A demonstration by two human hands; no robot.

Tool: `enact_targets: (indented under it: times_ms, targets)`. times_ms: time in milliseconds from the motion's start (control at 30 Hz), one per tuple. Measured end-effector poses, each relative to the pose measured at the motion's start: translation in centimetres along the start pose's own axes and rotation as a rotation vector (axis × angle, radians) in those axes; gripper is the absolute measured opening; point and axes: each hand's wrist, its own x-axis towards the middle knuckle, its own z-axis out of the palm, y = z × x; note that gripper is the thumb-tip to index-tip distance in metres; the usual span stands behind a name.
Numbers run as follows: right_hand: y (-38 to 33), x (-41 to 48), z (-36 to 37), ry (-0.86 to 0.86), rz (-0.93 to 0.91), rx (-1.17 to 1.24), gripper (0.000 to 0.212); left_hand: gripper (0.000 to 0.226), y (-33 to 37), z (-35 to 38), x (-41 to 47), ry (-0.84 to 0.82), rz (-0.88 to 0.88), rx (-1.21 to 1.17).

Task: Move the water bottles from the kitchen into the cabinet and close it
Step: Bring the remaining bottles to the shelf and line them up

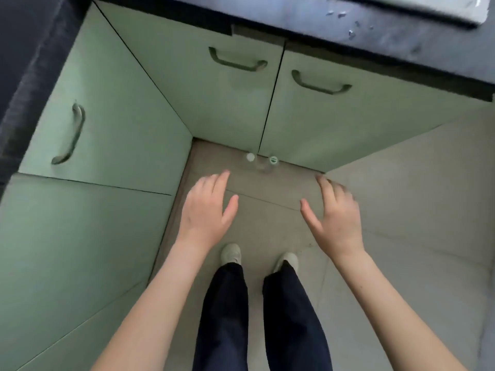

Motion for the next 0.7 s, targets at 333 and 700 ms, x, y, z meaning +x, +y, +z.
enact_targets:
  times_ms: [333,700]
  targets:
    - [13.7,5.5,31.9,-0.090,-0.132,-0.088,0.060,0.057,-11.7,33.6,8.9,-0.014,0.079,0.044]
    - [22.0,12.8,52.9,0.023,-0.102,-0.068,0.059,0.077,-21.4,52.8,18.6,0.029,0.033,0.106]
